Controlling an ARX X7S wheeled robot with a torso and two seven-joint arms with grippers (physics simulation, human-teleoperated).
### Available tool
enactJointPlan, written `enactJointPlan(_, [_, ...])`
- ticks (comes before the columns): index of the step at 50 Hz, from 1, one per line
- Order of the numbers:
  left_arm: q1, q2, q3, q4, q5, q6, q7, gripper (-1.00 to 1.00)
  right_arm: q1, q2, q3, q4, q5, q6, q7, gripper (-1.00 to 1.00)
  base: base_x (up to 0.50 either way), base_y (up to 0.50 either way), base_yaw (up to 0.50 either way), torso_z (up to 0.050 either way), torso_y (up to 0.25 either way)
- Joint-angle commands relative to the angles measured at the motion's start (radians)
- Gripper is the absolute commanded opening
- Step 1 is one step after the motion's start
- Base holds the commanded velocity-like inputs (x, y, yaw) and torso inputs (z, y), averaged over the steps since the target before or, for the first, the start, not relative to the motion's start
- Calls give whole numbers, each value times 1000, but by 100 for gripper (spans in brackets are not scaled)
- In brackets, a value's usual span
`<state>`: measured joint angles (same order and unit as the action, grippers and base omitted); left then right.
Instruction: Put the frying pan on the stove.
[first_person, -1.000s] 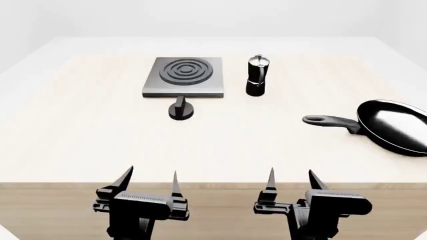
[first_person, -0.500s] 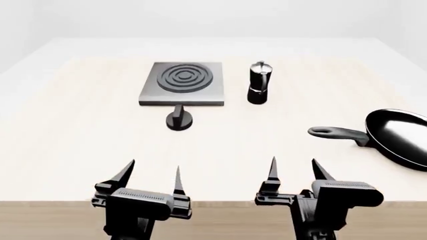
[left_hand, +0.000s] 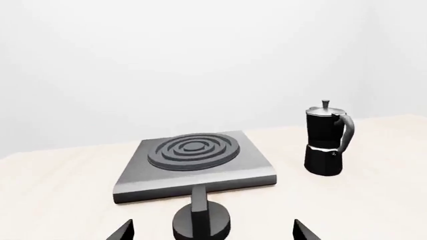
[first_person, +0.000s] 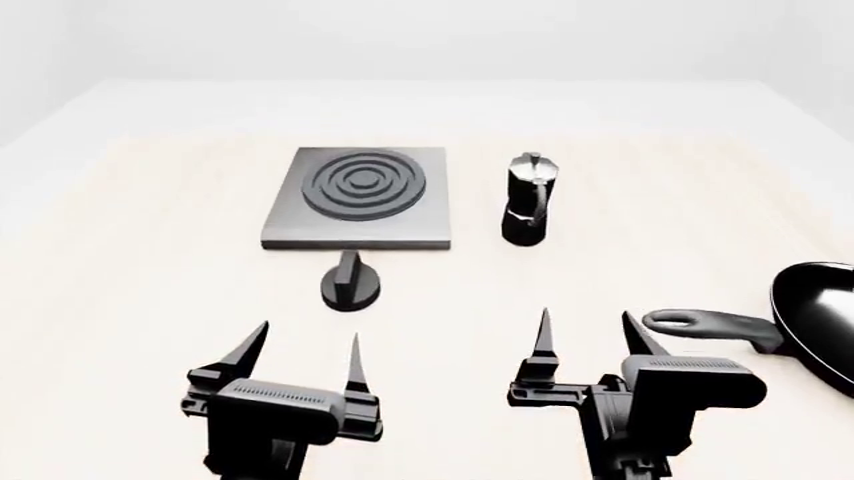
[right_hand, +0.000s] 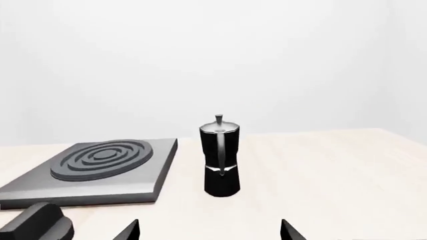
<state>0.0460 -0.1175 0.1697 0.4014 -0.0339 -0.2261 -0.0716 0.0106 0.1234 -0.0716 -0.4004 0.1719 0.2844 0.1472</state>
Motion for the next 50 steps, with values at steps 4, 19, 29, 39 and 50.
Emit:
enactJointPlan(4, [8, -19, 13, 32, -13, -14, -17, 100, -4, 18, -13, -16, 9, 0, 16, 100, 337, 0, 0, 0, 0])
enactJointPlan(19, [20, -33, 24, 47, -24, -14, -33, 100, -16, 28, -23, -25, 27, -5, 25, 100, 336, 0, 0, 0, 0])
enactJointPlan(29, [16, -41, 34, 42, -31, -13, -38, 100, -8, 35, -29, -11, 42, -5, 25, 100, 338, 0, 0, 0, 0])
enactJointPlan(39, [18, -51, 39, 35, -38, -4, -44, 100, 15, 22, -22, -28, 10, 24, 98, 100, 269, 0, 0, 0, 2])
enactJointPlan(50, [14, -57, 42, 15, -48, 10, -51, 100, 5, -27, 134, -166, 118, 153, 259, 100, 0, 0, 0, 0, 0])
